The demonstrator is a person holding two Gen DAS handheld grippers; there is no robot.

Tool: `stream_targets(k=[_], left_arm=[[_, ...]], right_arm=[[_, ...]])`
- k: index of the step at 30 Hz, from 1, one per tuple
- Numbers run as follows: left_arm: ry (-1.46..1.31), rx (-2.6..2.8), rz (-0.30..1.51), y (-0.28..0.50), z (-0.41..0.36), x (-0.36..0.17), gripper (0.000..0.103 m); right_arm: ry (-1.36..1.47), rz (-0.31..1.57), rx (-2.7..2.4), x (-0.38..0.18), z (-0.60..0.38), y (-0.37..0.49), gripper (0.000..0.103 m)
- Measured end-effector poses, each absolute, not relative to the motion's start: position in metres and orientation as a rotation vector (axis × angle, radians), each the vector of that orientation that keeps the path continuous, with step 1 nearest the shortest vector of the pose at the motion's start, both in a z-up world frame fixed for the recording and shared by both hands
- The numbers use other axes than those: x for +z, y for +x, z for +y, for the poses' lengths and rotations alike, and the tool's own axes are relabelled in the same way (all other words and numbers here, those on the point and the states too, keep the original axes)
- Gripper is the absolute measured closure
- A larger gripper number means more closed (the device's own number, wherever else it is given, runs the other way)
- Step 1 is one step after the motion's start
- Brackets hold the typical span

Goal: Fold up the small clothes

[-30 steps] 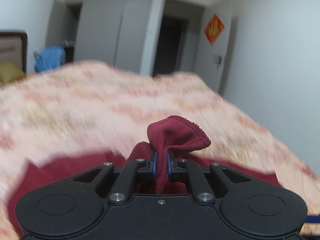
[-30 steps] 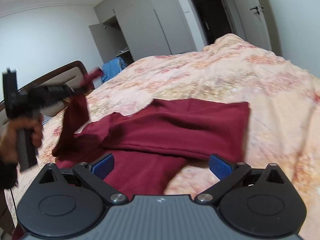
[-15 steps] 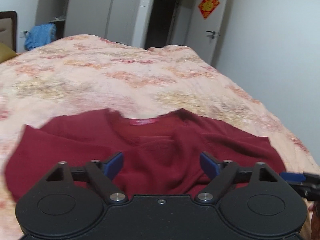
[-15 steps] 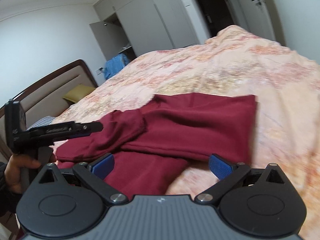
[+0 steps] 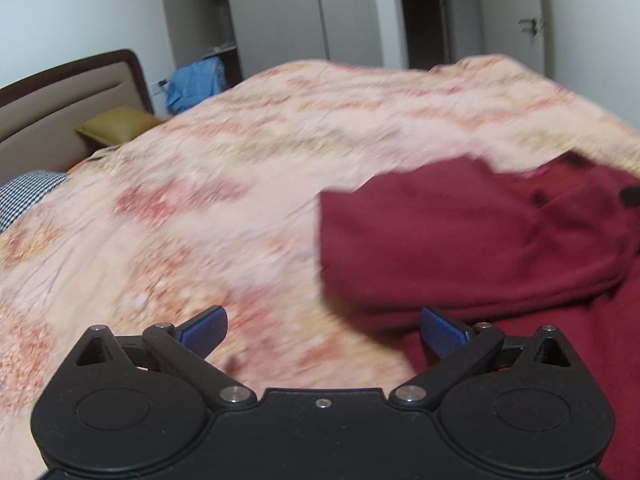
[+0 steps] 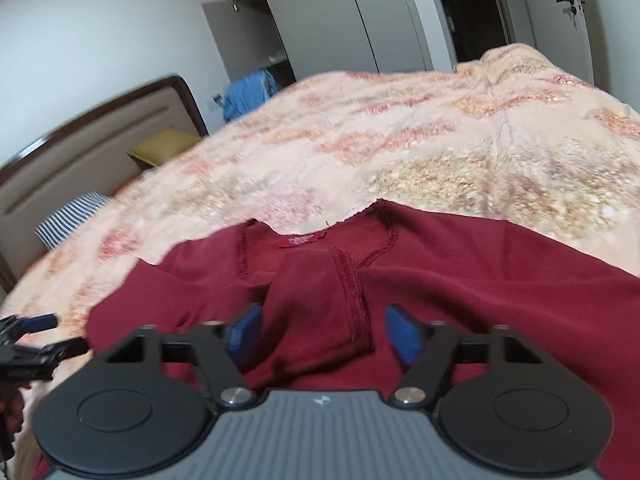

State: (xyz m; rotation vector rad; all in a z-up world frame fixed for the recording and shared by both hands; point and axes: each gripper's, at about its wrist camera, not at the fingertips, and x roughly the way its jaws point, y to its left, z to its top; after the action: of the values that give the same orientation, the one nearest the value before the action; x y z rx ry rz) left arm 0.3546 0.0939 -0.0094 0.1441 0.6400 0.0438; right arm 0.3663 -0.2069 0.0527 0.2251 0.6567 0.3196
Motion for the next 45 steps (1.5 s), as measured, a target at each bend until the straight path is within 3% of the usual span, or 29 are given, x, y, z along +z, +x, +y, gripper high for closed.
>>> stream_targets(k=[1,2,3,12,19,22,24,25,26,29,33,38,40,42,45], left_arm=[[0.134,0.043,0.64,0.357,0.098,-0.013,0.001],[0.121,0.03,0.633,0.359,0.101,-0.014,0.001],[0.11,0.018,0.626,0.361,0.103,-0.015,0.001],[0.112,-0.09,0.569,0.37,0.093,-0.019,0.001],[0.177,-0.146,0.52,0.374,0.073,-0.014,0.001],[0.226,-0.092,0.526,0.388,0.062,-0.012,0.015],[0.204,-0.061,0.544,0.399,0.064,-0.008,0.05],[0.183,-0.046,0.548,0.403,0.067,-0.005,0.057],[0.167,-0.018,0.538,0.405,0.071,-0.001,0.062],[0.111,0.025,0.481,0.404,0.089,0.009,0.066],[0.163,0.015,0.502,0.399,0.098,-0.003,0.066],[0.131,-0.061,0.565,0.391,0.113,-0.016,0.061],[0.135,-0.087,0.577,0.386,0.118,-0.015,0.054],[0.153,-0.081,0.59,0.381,0.123,-0.012,0.035],[0.127,-0.063,0.613,0.372,0.134,-0.007,0.025]], right_arm=[[0.218,0.677,0.324,0.051,-0.202,0.373,0.066],[0.207,0.69,0.323,0.052,-0.199,0.378,0.09],[0.206,0.697,0.326,0.054,-0.197,0.381,0.098],[0.397,0.49,0.502,0.157,-0.206,0.387,0.098],[0.333,0.381,0.495,0.218,-0.196,0.401,0.098],[0.323,0.379,0.51,0.228,-0.188,0.407,0.098],[0.305,0.368,0.516,0.232,-0.182,0.407,0.098],[0.296,0.36,0.516,0.235,-0.179,0.407,0.098],[0.293,0.352,0.517,0.236,-0.178,0.406,0.098],[0.29,0.327,0.517,0.235,-0.185,0.399,0.098],[0.282,0.328,0.481,0.201,-0.21,0.378,0.098],[0.287,0.49,0.425,0.11,-0.23,0.35,0.098],[0.29,0.561,0.408,0.08,-0.234,0.339,0.098],[0.28,0.602,0.401,0.061,-0.236,0.328,0.098],[0.268,0.63,0.405,0.049,-0.239,0.314,0.098]])
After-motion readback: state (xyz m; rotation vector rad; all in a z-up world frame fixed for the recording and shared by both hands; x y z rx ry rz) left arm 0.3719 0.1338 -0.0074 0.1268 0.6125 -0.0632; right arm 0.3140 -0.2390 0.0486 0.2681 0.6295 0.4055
